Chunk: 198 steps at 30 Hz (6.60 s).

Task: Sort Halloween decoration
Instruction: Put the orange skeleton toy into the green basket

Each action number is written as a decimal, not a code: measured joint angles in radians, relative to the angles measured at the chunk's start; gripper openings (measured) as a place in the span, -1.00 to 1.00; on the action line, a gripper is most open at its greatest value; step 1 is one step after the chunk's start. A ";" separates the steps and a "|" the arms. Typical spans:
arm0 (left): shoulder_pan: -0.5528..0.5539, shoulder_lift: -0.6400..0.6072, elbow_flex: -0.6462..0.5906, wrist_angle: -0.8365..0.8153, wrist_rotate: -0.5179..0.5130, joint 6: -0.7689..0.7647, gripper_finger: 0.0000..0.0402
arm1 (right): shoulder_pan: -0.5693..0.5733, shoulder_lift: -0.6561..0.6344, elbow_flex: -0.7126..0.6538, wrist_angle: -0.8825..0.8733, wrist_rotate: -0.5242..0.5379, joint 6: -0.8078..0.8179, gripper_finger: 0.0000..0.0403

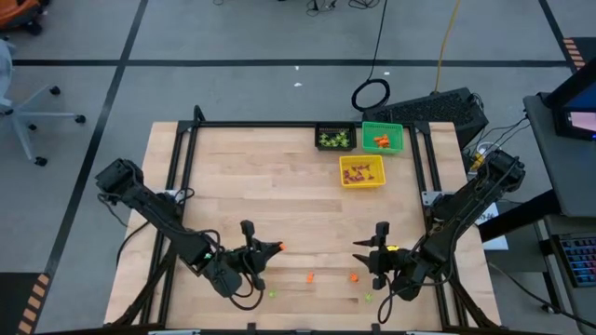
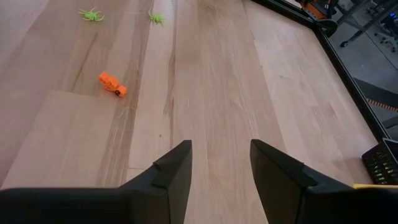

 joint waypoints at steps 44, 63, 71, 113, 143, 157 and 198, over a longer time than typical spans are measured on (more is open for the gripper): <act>0.036 0.000 0.000 0.003 0.000 0.909 -0.95 | -0.117 0.063 0.000 0.255 -0.002 -0.177 -0.25; 0.082 0.000 0.000 0.057 0.115 0.782 -0.95 | -0.263 0.164 0.000 0.949 -0.235 -0.877 -0.25; 0.137 0.000 0.001 0.131 0.214 0.583 -0.95 | -0.296 0.165 0.000 1.010 -0.384 -1.018 -0.25; 0.208 0.000 0.001 0.230 0.419 0.443 -0.95 | -0.397 0.307 0.000 1.313 -0.457 -1.020 -0.88; 0.208 0.001 0.000 0.227 0.426 0.444 -0.95 | -0.397 0.306 0.001 1.294 -0.477 -0.985 -0.94; 0.207 0.001 0.000 0.229 0.470 0.387 -0.63 | -0.397 0.306 0.001 1.286 -0.479 -0.966 -0.99; 0.226 -0.018 0.001 0.125 0.354 0.088 0.49 | -0.452 -0.368 -0.001 0.159 -0.305 -0.485 -1.00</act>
